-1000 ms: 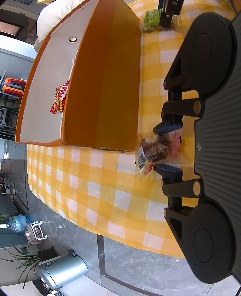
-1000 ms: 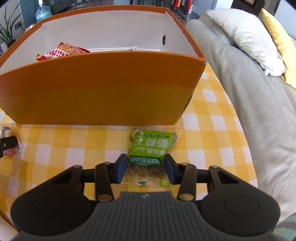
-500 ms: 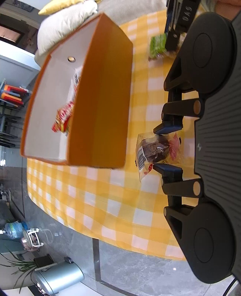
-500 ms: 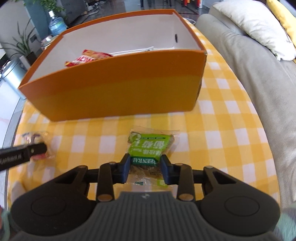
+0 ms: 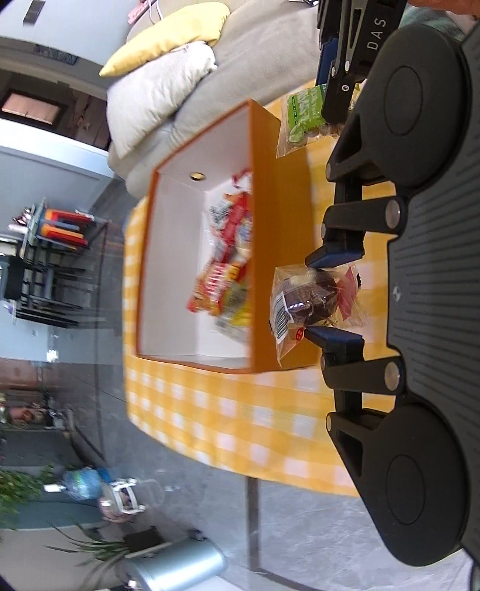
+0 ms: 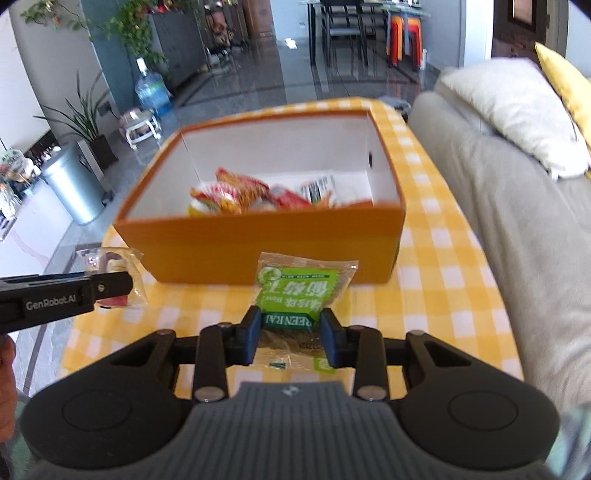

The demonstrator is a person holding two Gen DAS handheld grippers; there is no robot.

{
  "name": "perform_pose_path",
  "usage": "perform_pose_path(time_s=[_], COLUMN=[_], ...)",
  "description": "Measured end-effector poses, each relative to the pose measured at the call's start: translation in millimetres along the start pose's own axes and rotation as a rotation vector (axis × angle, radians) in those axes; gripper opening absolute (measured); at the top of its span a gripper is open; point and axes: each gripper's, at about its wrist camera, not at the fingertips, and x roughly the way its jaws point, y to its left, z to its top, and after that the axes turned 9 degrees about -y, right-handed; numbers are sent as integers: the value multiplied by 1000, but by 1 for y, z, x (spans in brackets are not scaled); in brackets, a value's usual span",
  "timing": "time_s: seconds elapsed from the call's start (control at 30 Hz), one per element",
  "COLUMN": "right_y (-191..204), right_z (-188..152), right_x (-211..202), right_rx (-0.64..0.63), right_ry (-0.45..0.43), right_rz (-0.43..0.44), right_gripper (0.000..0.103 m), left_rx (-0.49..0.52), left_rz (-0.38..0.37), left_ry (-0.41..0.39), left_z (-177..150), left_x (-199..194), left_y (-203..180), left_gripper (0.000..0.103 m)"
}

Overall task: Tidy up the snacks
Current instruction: 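Carry both bags into the box and open both tools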

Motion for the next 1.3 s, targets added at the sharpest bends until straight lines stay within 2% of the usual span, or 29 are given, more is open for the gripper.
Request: perform_pose_path(time_s=[0.3, 0.6, 0.97, 1.3], right_y=[-4, -6, 3, 7], right_z=[53, 105, 123, 116], right_x=[-4, 30, 104, 156], right_rx=[-33, -105, -227, -332], right_ry=[-78, -110, -19, 99], right_rz=[36, 2, -61, -120], right_gripper=[32, 32, 32, 31], left_rx=[65, 130, 149, 235], left_rz=[-47, -30, -34, 28], left_ry=[-63, -36, 96, 184], left_z=[55, 80, 80, 70], left_x=[7, 53, 114, 156], left_y=[-15, -31, -37, -44], left_gripper=[38, 38, 38, 38])
